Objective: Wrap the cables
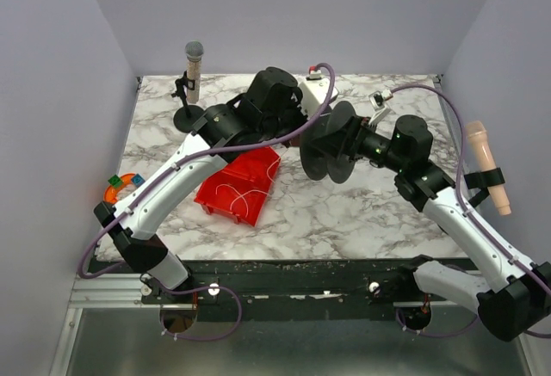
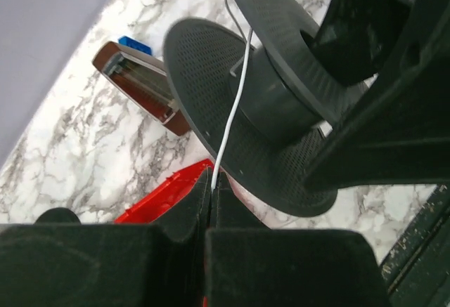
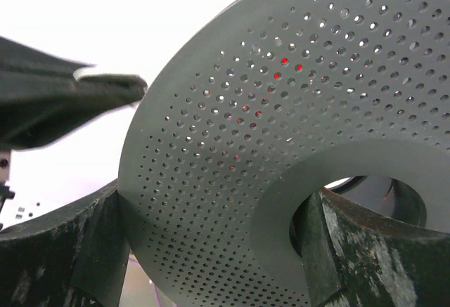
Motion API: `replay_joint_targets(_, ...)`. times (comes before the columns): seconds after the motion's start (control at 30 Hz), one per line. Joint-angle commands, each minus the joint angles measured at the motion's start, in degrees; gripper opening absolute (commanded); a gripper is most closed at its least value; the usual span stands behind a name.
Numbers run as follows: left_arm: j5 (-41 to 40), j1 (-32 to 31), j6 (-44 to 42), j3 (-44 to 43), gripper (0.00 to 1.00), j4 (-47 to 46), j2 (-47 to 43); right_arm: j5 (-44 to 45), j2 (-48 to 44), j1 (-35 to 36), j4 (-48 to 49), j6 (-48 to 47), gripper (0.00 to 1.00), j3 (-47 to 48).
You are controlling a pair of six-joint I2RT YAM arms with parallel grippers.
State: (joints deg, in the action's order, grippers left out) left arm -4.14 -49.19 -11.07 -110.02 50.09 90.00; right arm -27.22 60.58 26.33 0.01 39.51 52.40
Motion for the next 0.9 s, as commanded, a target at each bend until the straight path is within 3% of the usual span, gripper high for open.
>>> replay_joint_targets(0.0, 8.2, -0.2, 4.6, 2.1, 0.00, 4.8, -3.1, 5.3, -3.4, 0.0, 6.5, 1.1, 0.01, -0.1)
replay_joint_targets(0.1, 14.1, -1.2, 7.6, 4.0, 0.00, 5.3, -3.8, 6.0, -4.4, -0.1, 8.1, 0.7, 0.01, -0.2)
replay_joint_targets(0.4, 20.1, -2.0, 10.8, 8.7, 0.00, 1.9, -4.6, 4.1, -5.3, -0.2, 14.7, 3.1, 0.01, -1.7)
replay_joint_targets(0.63, 17.8, -3.5, 10.2, 7.6, 0.01, 0.4, -2.6, 2.5, -3.9, -0.1, 19.1, 6.1, 0.01, -2.4)
replay_joint_targets(0.8, 22.4, -3.5, 6.6, 6.4, 0.53, 2.8, -3.8, 3.8, -4.5, -0.1, 18.1, 5.2, 0.01, -2.7)
replay_joint_targets(0.87, 21.8, -3.5, 4.6, 4.4, 0.62, 4.6, -4.0, 4.0, -4.2, -0.1, 18.1, 5.2, 0.01, -2.9)
